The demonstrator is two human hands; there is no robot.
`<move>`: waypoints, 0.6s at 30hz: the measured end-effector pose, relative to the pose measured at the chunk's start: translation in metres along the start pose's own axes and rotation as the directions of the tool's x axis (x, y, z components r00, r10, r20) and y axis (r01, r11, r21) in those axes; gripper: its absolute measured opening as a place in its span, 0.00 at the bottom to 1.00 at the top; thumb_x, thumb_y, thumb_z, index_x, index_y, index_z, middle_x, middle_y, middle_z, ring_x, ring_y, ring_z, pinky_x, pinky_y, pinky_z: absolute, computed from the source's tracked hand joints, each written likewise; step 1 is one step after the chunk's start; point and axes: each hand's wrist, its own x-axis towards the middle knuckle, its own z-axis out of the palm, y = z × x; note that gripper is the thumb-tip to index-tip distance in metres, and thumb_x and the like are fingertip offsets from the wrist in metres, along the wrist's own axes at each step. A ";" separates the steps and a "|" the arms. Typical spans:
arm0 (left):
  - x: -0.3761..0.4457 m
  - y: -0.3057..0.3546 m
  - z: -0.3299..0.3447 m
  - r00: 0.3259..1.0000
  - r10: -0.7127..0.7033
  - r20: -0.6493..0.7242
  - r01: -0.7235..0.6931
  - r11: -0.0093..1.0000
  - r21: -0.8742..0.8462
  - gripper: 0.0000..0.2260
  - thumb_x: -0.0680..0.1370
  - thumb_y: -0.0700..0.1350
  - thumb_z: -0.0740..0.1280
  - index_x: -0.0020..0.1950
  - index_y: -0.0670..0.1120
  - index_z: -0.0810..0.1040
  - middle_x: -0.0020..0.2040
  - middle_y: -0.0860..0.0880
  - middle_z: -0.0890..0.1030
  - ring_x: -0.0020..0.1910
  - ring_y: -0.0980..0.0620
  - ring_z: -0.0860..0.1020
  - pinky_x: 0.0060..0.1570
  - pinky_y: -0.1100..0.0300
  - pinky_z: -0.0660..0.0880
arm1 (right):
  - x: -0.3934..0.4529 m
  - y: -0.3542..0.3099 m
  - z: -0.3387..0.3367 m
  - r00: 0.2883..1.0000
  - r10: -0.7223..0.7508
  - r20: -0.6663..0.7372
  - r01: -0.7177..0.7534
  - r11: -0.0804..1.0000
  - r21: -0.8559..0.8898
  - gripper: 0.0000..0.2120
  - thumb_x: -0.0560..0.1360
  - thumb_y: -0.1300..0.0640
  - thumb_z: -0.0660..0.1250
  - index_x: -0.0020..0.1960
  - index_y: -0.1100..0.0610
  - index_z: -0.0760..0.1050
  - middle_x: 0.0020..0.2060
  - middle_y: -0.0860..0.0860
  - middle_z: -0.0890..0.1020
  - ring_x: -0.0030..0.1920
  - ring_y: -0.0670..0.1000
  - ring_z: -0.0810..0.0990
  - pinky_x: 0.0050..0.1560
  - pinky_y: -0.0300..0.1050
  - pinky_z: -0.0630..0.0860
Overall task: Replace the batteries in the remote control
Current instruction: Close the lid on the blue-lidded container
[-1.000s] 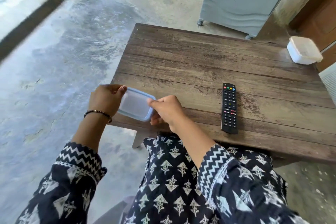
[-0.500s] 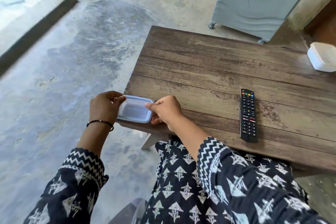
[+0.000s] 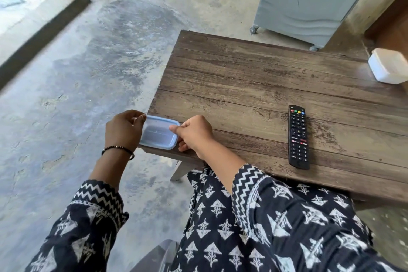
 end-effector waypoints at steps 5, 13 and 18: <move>-0.005 0.001 0.003 1.000 -0.014 0.007 0.014 1.000 0.008 0.11 0.78 0.47 0.62 0.53 0.43 0.80 0.50 0.38 0.82 0.53 0.39 0.78 0.51 0.53 0.72 | -0.006 0.001 -0.005 1.000 0.016 0.019 -0.017 0.999 0.044 0.15 0.71 0.53 0.72 0.41 0.67 0.76 0.34 0.59 0.81 0.28 0.57 0.79 0.38 0.59 0.82; -0.028 0.038 0.012 0.952 0.169 -0.257 -0.205 0.971 -0.123 0.10 0.79 0.43 0.60 0.55 0.43 0.78 0.53 0.39 0.77 0.48 0.42 0.78 0.51 0.50 0.74 | -0.046 0.029 -0.079 0.987 -0.112 -0.112 0.120 0.990 0.074 0.04 0.72 0.58 0.70 0.43 0.59 0.80 0.37 0.55 0.83 0.32 0.50 0.80 0.36 0.50 0.82; -0.077 0.108 0.068 0.953 0.293 0.078 -0.253 0.909 -0.332 0.10 0.77 0.42 0.63 0.57 0.45 0.76 0.53 0.46 0.79 0.45 0.54 0.77 0.44 0.68 0.73 | -0.077 0.068 -0.154 0.912 -0.114 -0.394 0.159 0.984 0.086 0.05 0.72 0.61 0.69 0.40 0.52 0.80 0.37 0.51 0.83 0.31 0.47 0.79 0.34 0.47 0.80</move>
